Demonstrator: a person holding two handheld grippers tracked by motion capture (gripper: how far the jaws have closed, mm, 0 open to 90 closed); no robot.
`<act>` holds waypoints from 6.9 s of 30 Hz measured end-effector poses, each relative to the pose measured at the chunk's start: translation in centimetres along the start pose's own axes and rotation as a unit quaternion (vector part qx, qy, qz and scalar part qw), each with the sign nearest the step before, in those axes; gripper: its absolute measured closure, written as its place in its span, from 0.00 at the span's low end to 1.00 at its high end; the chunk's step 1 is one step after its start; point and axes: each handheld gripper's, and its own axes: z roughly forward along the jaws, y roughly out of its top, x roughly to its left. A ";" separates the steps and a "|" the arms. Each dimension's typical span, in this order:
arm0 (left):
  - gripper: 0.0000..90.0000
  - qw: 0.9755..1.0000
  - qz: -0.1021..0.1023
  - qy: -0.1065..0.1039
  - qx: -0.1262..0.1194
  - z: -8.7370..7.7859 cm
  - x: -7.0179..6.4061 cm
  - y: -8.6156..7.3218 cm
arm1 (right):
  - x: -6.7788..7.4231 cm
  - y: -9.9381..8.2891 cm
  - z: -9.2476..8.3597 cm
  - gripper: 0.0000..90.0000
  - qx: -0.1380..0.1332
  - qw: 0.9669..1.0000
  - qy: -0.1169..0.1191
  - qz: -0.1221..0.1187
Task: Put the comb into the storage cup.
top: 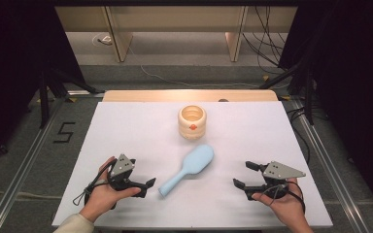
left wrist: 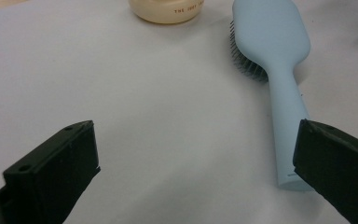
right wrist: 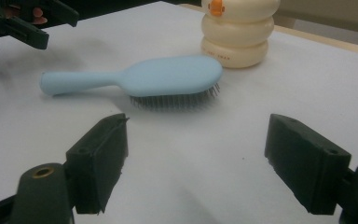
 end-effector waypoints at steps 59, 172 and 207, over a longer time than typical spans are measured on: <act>1.00 0.980 0.024 -0.085 0.177 5.1 -6.8 1.9 | 0.0 0.0 0.4 0.27 0.004 1.000 -0.005 0.002; 0.00 1.000 -0.013 -0.007 0.012 -1.5 0.8 -0.7 | 2.8 8.4 11.7 0.21 0.313 0.944 0.090 -0.053; 0.01 1.000 -0.013 -0.002 0.013 -1.4 0.9 -0.7 | 3.3 7.8 14.2 0.28 0.388 0.916 0.086 -0.058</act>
